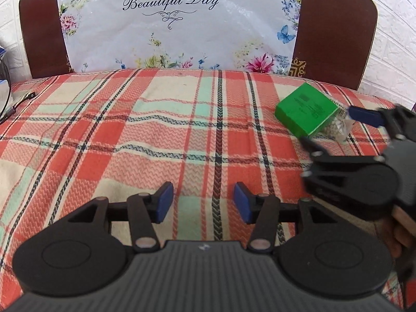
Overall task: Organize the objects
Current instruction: 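Lower the right gripper onto the green box and grasp it, then carry the green box with the right gripper over the brown box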
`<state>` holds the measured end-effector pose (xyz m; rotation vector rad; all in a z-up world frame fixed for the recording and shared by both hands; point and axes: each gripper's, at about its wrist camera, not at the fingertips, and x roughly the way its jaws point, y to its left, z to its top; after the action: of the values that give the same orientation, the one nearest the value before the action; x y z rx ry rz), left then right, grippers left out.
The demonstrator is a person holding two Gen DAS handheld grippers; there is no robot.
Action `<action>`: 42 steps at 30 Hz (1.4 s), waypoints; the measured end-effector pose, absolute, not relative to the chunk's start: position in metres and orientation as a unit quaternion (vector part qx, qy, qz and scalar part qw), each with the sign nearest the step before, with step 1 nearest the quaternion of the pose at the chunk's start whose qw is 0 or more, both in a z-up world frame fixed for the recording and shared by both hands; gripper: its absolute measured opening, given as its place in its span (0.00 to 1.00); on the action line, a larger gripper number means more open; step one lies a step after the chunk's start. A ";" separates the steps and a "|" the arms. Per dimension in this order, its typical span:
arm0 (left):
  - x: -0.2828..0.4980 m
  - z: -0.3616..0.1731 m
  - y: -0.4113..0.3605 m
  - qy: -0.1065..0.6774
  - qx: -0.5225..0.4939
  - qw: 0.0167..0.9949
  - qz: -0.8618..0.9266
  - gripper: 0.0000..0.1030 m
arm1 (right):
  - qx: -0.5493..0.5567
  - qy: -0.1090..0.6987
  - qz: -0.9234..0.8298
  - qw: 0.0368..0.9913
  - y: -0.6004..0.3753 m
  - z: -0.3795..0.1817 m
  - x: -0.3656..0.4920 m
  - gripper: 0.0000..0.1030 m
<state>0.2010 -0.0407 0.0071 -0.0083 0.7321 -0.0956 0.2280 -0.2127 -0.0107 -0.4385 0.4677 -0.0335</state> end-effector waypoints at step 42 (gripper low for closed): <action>0.132 0.051 -0.160 0.463 -0.098 0.833 -0.286 0.37 | 0.074 0.279 0.044 0.956 -0.291 0.010 0.028 0.61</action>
<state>0.1323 -0.1602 0.0509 -0.2067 0.9821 -0.6064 0.0278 -0.2915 0.0102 0.1500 0.5669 0.0900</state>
